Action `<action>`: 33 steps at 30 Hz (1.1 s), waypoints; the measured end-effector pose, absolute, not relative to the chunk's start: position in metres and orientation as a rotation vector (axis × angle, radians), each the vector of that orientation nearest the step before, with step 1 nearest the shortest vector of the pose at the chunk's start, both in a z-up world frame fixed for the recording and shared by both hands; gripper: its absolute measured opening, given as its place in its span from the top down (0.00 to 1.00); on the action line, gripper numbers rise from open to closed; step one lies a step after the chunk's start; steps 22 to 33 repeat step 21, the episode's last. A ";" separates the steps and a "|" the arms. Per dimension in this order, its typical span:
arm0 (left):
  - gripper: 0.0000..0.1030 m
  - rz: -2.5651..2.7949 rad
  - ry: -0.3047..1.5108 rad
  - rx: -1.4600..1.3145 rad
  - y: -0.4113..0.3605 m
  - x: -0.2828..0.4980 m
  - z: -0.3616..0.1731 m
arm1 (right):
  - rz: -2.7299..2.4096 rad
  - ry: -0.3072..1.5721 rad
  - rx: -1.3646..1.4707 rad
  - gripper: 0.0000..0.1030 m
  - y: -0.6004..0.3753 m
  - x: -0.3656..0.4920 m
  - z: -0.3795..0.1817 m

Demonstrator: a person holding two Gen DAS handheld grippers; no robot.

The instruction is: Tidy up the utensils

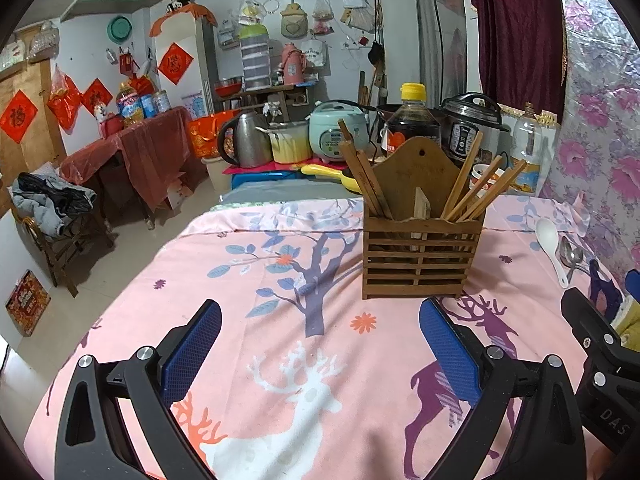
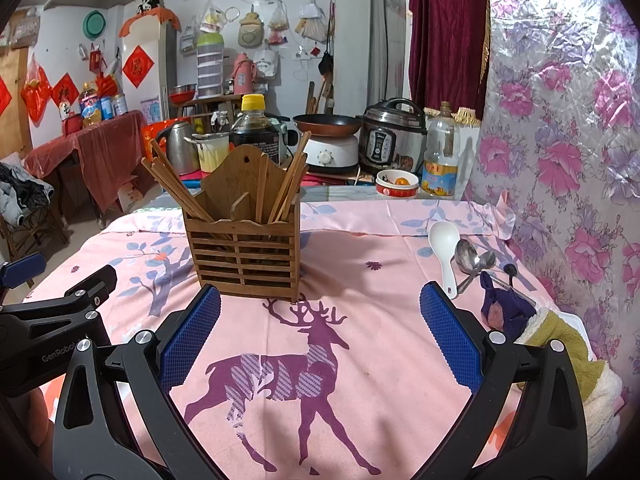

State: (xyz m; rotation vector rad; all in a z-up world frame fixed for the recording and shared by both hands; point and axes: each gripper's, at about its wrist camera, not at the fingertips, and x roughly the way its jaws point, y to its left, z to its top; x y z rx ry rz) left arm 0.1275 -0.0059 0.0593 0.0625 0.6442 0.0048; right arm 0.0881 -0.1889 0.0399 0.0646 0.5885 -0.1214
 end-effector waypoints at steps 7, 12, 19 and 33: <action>0.05 -0.009 0.675 0.045 -0.001 0.131 0.053 | -0.122 0.588 0.064 0.06 -0.189 0.088 0.040; 0.05 -0.007 0.671 0.045 0.000 0.130 0.054 | -0.122 0.589 0.064 0.06 -0.189 0.088 0.040; 0.05 0.001 0.651 0.057 -0.001 0.128 0.060 | -0.120 0.590 0.064 0.06 -0.189 0.089 0.040; 0.05 0.005 0.649 0.066 -0.002 0.127 0.061 | -0.121 0.589 0.063 0.06 -0.189 0.089 0.040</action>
